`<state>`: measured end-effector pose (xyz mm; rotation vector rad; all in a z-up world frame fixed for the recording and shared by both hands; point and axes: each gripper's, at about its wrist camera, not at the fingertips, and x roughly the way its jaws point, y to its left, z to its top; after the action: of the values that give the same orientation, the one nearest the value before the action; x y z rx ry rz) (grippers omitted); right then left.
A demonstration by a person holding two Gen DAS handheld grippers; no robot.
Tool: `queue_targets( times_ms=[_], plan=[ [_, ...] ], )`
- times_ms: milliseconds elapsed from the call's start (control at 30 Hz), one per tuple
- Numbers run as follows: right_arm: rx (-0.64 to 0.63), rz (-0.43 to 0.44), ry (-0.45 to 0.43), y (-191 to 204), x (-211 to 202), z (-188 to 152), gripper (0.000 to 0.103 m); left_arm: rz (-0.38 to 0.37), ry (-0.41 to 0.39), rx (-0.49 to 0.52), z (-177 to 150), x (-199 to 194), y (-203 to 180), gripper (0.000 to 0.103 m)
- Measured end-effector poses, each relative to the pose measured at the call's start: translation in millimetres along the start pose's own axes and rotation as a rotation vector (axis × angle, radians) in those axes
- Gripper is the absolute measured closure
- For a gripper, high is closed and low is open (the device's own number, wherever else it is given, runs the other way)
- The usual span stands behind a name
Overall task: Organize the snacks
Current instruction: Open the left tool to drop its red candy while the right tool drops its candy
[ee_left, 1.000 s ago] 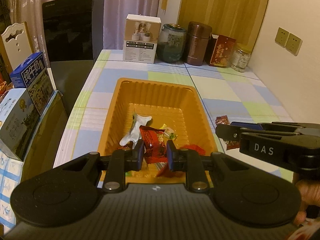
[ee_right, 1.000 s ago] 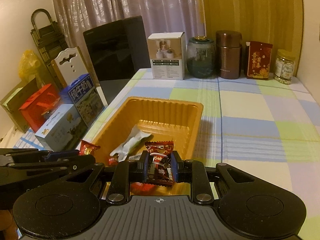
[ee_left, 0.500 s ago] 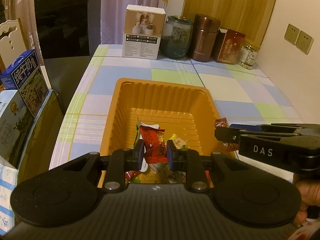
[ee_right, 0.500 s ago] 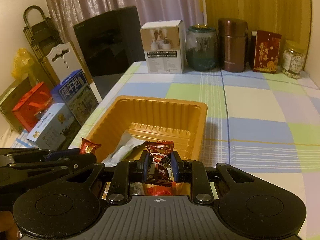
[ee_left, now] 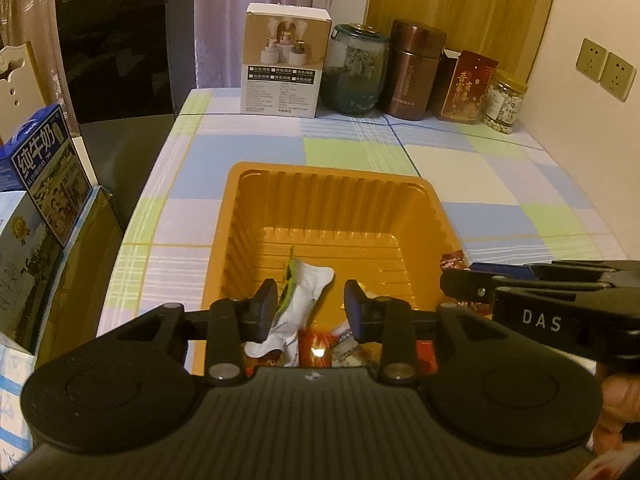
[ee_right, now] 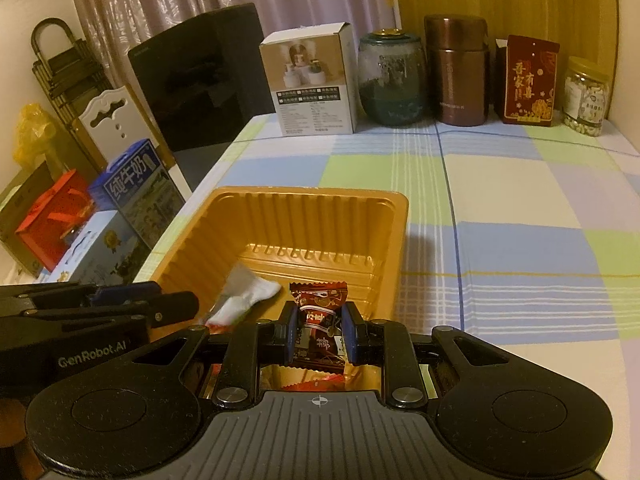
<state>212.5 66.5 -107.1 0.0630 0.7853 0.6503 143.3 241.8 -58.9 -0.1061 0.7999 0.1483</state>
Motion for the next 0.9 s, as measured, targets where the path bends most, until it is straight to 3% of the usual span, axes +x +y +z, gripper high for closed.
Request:
queue_targets(
  times_ms=[300,433,467,533,567,600,733,900],
  plan=[
    [0.021,0.03,-0.001,3,0,4,0.079,0.02,-0.016,-0.018,-7,-15,8,0.068],
    [0.045,0.103,-0.009,5,-1,8,0.079,0.028,-0.023,-0.039,-8,-20,14,0.06],
    [0.054,0.105,-0.007,5,0,9,0.077,0.03,-0.024,-0.047,-9,-22,15,0.057],
    [0.074,0.092,-0.014,2,-2,10,0.062,0.031,-0.025,-0.054,-10,-24,17,0.056],
    [0.083,0.088,-0.02,1,-3,11,0.048,0.033,-0.024,-0.055,-11,-25,17,0.054],
    [0.092,0.086,-0.025,-1,-5,11,0.043,0.033,-0.022,-0.058,-12,-26,17,0.052],
    [0.105,0.077,-0.028,-5,-13,10,0.043,0.035,-0.023,-0.063,-17,-33,17,0.047],
    [0.122,0.052,-0.03,-10,-33,2,0.043,0.046,-0.027,-0.071,-23,-45,14,0.032]
  ],
)
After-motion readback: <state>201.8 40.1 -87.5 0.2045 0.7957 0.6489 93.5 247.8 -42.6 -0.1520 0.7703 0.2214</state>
